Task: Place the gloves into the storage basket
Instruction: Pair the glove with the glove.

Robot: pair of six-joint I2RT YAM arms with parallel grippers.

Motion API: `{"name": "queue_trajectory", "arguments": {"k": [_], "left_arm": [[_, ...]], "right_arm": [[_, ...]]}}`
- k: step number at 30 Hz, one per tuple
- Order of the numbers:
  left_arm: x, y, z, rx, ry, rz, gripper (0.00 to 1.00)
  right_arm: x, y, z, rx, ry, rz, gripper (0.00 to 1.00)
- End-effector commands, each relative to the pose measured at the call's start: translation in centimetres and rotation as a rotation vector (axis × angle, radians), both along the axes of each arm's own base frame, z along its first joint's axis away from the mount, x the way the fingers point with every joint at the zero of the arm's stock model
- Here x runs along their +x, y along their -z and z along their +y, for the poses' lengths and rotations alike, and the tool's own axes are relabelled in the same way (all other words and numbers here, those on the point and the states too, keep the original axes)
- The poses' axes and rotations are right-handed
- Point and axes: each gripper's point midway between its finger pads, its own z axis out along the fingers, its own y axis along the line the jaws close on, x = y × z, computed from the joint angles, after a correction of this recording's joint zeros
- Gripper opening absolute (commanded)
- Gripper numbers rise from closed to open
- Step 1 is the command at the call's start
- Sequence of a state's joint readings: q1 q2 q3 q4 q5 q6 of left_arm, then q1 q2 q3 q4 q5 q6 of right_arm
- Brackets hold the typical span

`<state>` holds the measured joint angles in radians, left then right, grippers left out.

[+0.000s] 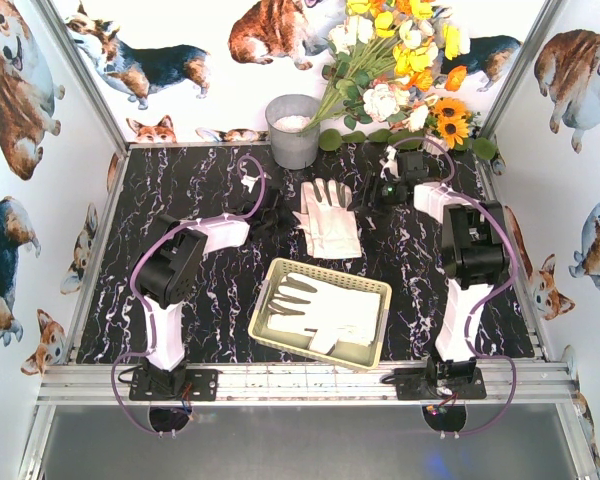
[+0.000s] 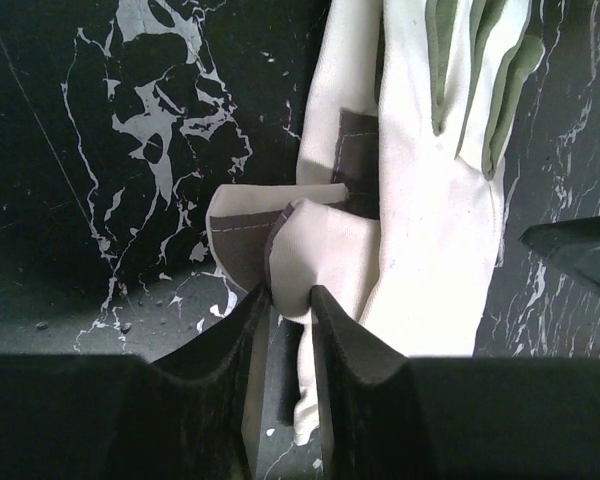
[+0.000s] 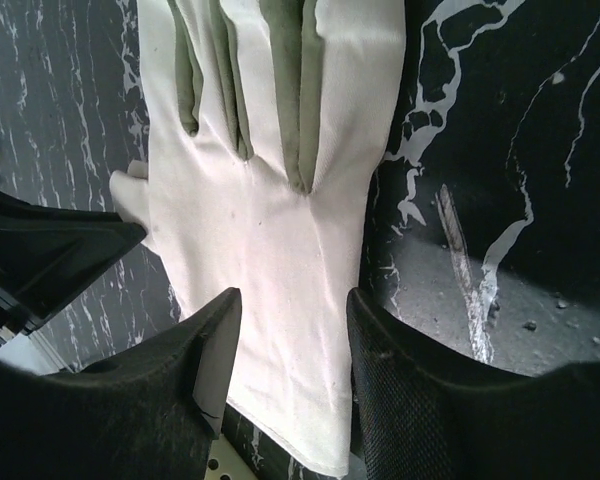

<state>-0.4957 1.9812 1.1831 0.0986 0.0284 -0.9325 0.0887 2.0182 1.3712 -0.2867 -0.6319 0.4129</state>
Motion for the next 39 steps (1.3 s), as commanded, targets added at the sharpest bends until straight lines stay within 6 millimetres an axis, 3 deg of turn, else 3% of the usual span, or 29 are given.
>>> {"name": "queue_trajectory", "arguments": {"k": [1,10,15,17,27,35,39], "left_arm": [[0.8,-1.5,0.4,0.007,-0.007,-0.035,0.16],[1.2,-1.5,0.2,0.012,0.003,-0.036,0.09],[1.3,-1.8,0.1,0.020,0.013,-0.045,0.03],[1.5,-1.9,0.2,0.034,0.018,-0.052,0.01],[1.9,-4.1,1.8,0.106,-0.017,-0.120,0.00],[2.2,-4.6,2.6,0.127,-0.029,-0.134,0.00],[2.4,-4.0,3.1,0.133,-0.035,-0.124,0.00]], "right_arm": [[1.4,0.3,-0.4,-0.031,0.000,-0.021,0.48],[1.4,1.8,-0.2,-0.029,-0.025,0.015,0.42],[1.6,1.1,0.6,0.026,-0.042,0.008,0.18],[2.0,0.3,1.0,0.055,-0.035,-0.011,0.01],[2.5,-3.2,0.8,0.051,-0.019,-0.103,0.00],[3.3,-4.8,0.8,0.057,-0.005,-0.142,0.00],[3.4,-4.6,0.9,0.065,-0.004,-0.131,0.00]]}}
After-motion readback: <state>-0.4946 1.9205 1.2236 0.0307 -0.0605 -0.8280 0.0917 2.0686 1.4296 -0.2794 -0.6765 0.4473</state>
